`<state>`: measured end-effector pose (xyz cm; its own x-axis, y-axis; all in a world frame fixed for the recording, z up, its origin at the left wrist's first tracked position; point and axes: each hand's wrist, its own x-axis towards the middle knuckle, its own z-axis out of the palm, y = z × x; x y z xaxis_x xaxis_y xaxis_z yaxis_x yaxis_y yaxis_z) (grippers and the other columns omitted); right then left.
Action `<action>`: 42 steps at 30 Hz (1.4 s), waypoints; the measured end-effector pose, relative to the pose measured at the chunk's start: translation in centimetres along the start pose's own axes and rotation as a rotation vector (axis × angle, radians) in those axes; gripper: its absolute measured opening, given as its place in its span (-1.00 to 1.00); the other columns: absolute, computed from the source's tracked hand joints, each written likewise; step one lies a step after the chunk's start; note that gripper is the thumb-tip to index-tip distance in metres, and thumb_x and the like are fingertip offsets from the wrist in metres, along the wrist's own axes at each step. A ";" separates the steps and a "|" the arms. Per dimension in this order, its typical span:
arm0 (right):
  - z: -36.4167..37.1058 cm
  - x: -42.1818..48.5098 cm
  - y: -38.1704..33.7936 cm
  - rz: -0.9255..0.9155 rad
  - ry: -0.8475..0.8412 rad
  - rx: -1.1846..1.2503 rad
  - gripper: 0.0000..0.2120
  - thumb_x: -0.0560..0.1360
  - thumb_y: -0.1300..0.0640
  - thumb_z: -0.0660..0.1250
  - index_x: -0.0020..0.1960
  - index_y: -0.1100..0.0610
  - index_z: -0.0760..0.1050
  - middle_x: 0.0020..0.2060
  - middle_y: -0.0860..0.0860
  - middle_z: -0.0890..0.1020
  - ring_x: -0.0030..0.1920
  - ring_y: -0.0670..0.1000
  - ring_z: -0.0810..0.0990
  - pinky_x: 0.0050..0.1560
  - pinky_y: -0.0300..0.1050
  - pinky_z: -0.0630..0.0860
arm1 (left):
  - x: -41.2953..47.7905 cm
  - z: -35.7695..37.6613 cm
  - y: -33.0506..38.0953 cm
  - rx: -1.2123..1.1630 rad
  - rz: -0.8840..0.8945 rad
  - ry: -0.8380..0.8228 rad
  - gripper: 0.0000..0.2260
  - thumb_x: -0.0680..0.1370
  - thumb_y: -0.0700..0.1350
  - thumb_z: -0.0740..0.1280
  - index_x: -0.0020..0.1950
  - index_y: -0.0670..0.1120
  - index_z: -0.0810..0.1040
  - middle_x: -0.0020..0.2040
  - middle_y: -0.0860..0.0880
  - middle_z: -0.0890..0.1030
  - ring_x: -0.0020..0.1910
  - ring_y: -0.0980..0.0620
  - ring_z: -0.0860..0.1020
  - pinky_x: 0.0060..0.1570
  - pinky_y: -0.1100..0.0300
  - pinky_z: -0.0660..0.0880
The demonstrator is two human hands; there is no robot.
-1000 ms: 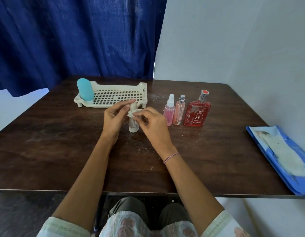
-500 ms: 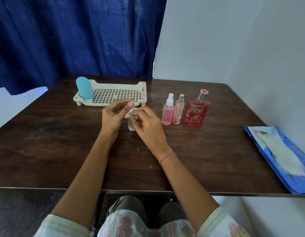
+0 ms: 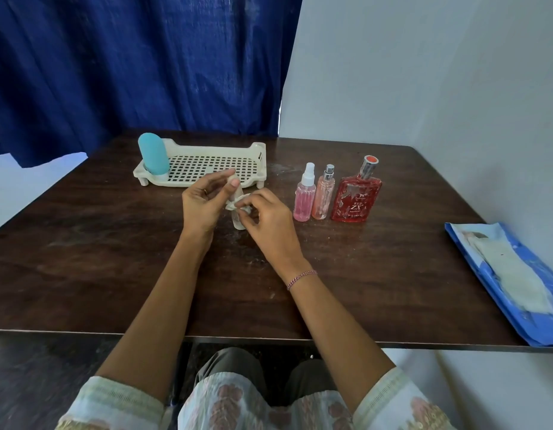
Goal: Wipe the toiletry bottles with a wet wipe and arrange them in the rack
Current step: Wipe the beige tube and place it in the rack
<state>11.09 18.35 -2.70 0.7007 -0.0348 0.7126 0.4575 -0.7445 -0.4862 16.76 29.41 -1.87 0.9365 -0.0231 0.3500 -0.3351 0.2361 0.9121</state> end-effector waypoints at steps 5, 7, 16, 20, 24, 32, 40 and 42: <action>0.3 -0.1 0.4 0.063 -0.025 0.016 -0.90 0.39 0.32 0.43 -0.10 0.23 0.59 -0.11 0.07 0.57 -0.17 -0.01 0.60 -0.11 -0.08 0.60 | -0.2 0.1 -0.2 0.007 0.006 0.003 -0.77 0.47 -0.26 0.42 0.10 -0.12 0.60 -0.09 0.15 0.68 0.01 0.20 0.62 -0.01 0.34 0.53; 0.2 -0.1 0.2 0.025 -0.010 -0.012 -0.90 0.40 0.32 0.42 -0.08 0.24 0.59 -0.11 0.08 0.56 -0.16 -0.01 0.59 -0.08 -0.16 0.57 | -0.2 0.0 -0.2 -0.005 0.000 0.008 -0.77 0.46 -0.25 0.43 0.12 -0.14 0.60 -0.03 0.10 0.67 0.04 0.17 0.62 0.01 0.32 0.53; 0.3 -0.2 0.2 0.053 -0.044 -0.019 -0.85 0.36 0.31 0.45 -0.07 0.25 0.61 -0.14 0.06 0.53 -0.18 -0.06 0.53 -0.08 -0.30 0.49 | -0.3 0.4 -0.2 0.015 -0.012 0.003 -0.80 0.47 -0.24 0.43 0.09 -0.11 0.60 -0.01 0.07 0.66 0.01 0.20 0.62 -0.06 0.35 0.52; 0.6 -0.4 0.5 0.126 -0.284 -0.138 -0.83 0.40 0.28 0.42 -0.01 0.21 0.63 -0.11 0.08 0.53 -0.13 0.06 0.57 -0.04 -0.13 0.50 | -0.1 -0.1 -0.4 -0.007 -0.023 0.052 -0.81 0.48 -0.23 0.42 0.07 -0.08 0.60 0.03 0.03 0.65 0.06 0.17 0.61 -0.02 0.36 0.51; 0.2 -0.4 0.1 0.056 -0.134 -0.068 -0.84 0.41 0.31 0.42 -0.01 0.23 0.62 -0.13 0.07 0.53 -0.15 0.03 0.58 -0.05 -0.20 0.52 | 0.1 -0.3 -0.5 -0.035 -0.040 0.076 -0.83 0.47 -0.22 0.43 0.04 -0.05 0.61 0.02 0.02 0.66 0.08 0.12 0.61 0.03 0.29 0.53; 0.8 -0.4 0.4 0.095 -0.147 -0.057 -0.88 0.39 0.32 0.43 -0.08 0.20 0.63 -0.14 0.03 0.54 -0.15 -0.03 0.56 -0.02 -0.14 0.55 | 0.0 -0.2 -0.3 0.012 0.002 0.041 -0.78 0.50 -0.21 0.39 0.15 -0.14 0.58 0.06 0.03 0.64 0.09 0.17 0.60 0.04 0.34 0.51; 1.0 -0.5 0.2 0.061 -0.137 -0.075 -0.87 0.41 0.30 0.42 -0.05 0.17 0.63 -0.13 0.02 0.55 -0.17 -0.04 0.57 -0.06 -0.31 0.46 | -0.2 -0.3 -0.3 0.107 0.012 -0.078 -0.73 0.60 -0.14 0.25 0.31 -0.06 0.49 0.21 0.15 0.55 0.25 0.28 0.47 0.22 0.34 0.43; 1.0 -0.4 0.3 0.083 -0.125 -0.059 -0.87 0.42 0.27 0.41 -0.04 0.16 0.62 -0.12 0.01 0.56 -0.16 -0.06 0.56 -0.07 -0.33 0.43 | -0.2 -0.3 -0.3 0.119 0.017 -0.107 -0.73 0.62 -0.13 0.21 0.32 -0.05 0.47 0.24 0.14 0.54 0.27 0.26 0.46 0.25 0.31 0.42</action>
<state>11.48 18.85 -3.62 0.7991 -0.0173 0.6010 0.3647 -0.7807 -0.5074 16.72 29.62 -2.28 0.9162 -0.1252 0.3805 -0.3666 0.1209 0.9225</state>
